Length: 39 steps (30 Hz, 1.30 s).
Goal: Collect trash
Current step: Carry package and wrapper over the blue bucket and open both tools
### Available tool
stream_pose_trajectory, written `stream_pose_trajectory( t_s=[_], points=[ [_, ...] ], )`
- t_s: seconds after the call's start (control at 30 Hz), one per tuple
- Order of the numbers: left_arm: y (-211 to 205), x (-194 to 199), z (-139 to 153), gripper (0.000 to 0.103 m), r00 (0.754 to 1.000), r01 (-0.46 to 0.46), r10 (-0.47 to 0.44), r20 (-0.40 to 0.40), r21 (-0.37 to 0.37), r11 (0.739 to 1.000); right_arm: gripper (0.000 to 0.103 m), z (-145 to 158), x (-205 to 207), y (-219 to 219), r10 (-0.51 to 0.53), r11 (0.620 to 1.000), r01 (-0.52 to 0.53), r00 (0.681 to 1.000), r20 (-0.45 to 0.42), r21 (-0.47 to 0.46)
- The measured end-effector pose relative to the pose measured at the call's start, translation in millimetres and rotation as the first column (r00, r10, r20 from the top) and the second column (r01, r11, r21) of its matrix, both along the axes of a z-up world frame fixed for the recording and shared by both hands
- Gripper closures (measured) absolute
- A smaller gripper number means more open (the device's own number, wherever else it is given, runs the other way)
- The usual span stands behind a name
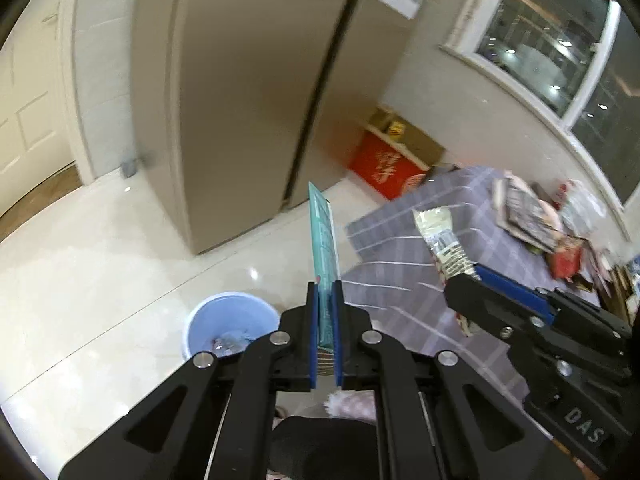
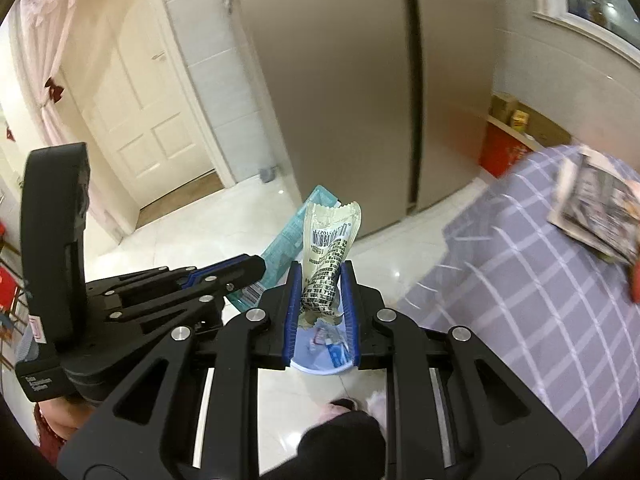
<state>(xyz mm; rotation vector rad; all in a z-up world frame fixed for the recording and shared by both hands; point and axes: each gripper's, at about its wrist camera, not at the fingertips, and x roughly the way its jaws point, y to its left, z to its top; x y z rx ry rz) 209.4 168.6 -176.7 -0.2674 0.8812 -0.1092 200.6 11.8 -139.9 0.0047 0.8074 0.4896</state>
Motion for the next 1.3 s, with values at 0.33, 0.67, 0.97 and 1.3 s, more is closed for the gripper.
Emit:
stream_pose_trajectory(
  t_s=[0.33, 0.67, 0.97, 1.3],
  points=[
    [41, 35, -29, 0.095, 0.991, -0.091, 0.091, -0.097, 0.01, 0.996, 0.083, -18, 26, 38, 0.045, 0.999, -0.045, 0.999, -0.024, -0.008],
    [55, 37, -45, 0.052, 0.98, -0.134, 0.135, -0.144, 0.017, 0.991, 0.083, -29, 31, 47, 0.052, 0.998, -0.053, 0.997, -0.054, -0.023],
    [53, 35, -41, 0.052, 0.981, -0.138, 0.142, -0.133, 0.039, 0.99, 0.083, -30, 32, 52, 0.053, 0.998, -0.055, 0.997, -0.058, -0.028],
    [59, 30, -32, 0.052, 0.976, -0.19, 0.195, -0.098, 0.061, 0.98, 0.083, -28, 34, 56, 0.053, 0.998, -0.054, 0.998, -0.034, -0.023]
  ],
)
